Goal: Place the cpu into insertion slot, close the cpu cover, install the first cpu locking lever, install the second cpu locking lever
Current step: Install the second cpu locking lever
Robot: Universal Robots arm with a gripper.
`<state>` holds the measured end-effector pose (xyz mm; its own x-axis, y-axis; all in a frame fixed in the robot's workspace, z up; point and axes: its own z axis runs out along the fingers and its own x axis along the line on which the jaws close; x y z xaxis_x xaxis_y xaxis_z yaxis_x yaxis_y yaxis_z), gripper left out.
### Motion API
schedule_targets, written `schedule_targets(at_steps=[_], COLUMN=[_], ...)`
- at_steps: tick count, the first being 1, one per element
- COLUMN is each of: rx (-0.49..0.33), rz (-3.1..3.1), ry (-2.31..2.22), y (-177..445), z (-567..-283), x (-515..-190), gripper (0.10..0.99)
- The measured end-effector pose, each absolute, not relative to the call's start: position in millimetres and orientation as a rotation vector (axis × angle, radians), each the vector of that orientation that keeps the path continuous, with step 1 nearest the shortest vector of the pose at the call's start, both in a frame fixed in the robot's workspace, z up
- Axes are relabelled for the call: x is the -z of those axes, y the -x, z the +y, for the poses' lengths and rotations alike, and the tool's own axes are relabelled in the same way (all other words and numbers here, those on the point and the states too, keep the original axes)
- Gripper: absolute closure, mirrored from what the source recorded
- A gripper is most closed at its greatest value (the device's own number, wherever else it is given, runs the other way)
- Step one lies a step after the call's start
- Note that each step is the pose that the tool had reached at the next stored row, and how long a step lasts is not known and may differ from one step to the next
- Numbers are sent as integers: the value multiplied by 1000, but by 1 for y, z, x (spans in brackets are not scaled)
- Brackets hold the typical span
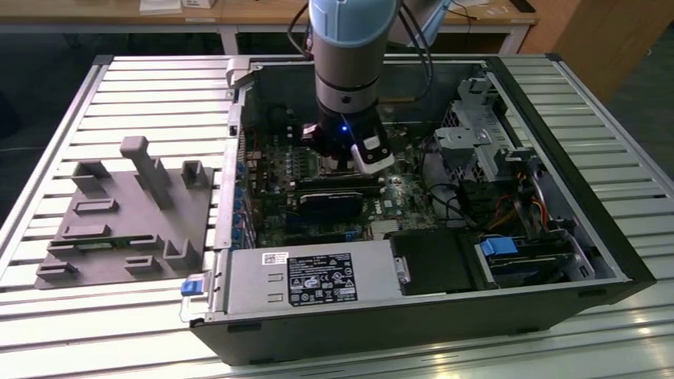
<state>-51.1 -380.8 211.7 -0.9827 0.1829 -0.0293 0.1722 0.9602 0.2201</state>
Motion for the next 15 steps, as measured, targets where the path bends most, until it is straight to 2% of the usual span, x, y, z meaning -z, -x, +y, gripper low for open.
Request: schedule_targets(at_steps=[15], rx=[-260], rz=[3064], ry=[-275], y=[51], z=[-355], x=[-212], gripper=[984])
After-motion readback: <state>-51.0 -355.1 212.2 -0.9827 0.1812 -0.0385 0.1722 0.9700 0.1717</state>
